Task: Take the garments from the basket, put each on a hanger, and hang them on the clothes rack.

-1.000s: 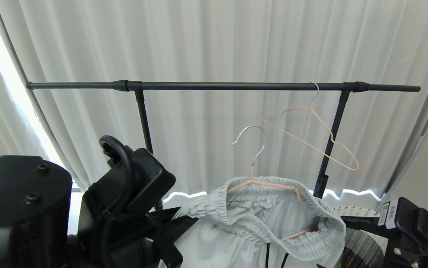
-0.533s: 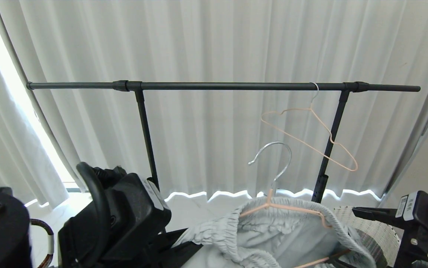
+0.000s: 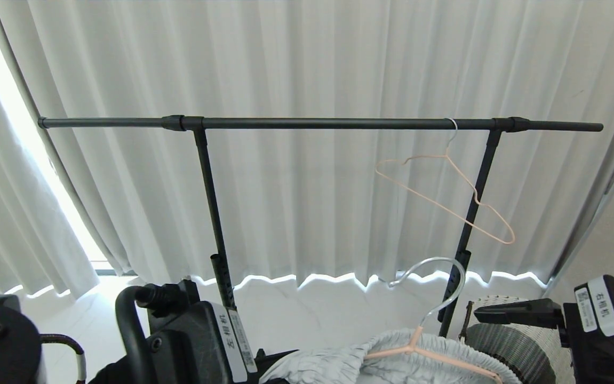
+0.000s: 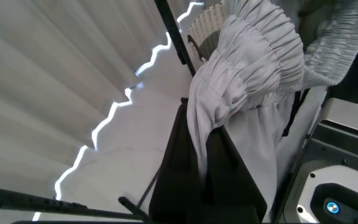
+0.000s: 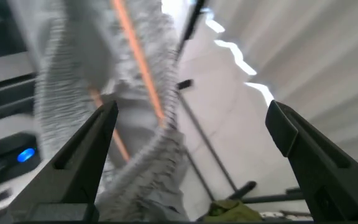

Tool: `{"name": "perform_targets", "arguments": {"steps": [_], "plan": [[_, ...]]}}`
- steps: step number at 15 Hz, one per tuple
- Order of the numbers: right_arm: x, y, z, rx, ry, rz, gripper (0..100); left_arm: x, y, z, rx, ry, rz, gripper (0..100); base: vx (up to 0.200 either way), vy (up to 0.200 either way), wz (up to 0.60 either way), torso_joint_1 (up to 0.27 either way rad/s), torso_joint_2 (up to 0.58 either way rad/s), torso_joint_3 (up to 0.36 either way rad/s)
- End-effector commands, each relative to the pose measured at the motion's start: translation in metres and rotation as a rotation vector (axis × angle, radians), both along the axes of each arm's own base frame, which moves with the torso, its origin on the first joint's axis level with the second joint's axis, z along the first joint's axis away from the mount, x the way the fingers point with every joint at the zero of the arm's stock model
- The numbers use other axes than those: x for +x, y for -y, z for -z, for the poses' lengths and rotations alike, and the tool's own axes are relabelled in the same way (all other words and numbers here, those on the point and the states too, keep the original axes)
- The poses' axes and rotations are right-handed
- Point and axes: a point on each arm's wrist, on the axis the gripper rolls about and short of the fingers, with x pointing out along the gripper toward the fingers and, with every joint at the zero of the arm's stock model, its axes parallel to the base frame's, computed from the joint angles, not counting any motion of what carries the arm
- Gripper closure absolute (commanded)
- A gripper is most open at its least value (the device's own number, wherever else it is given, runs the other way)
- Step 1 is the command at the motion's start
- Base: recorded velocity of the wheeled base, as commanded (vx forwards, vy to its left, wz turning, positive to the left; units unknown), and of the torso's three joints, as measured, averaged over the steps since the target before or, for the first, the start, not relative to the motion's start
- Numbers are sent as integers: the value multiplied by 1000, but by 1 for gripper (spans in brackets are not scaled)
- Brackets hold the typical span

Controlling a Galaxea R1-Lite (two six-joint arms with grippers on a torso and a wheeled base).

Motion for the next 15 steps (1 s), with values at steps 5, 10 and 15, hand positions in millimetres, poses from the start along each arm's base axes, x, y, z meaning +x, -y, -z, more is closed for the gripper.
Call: {"name": "perform_targets", "arguments": {"steps": [5, 10, 15], "plan": [[7, -18, 8, -48, -74, -78, 0, 0, 1, -3, -22, 22, 6, 100, 0, 0, 0, 0, 0, 0], [11, -22, 13, -62, -102, -76, 0, 0, 2, -4, -29, 26, 6, 100, 0, 0, 0, 0, 0, 0], [12, -22, 13, -63, -104, -72, 100, 0, 1, -4, -30, 26, 7, 100, 0, 0, 0, 0, 0, 0]]}}
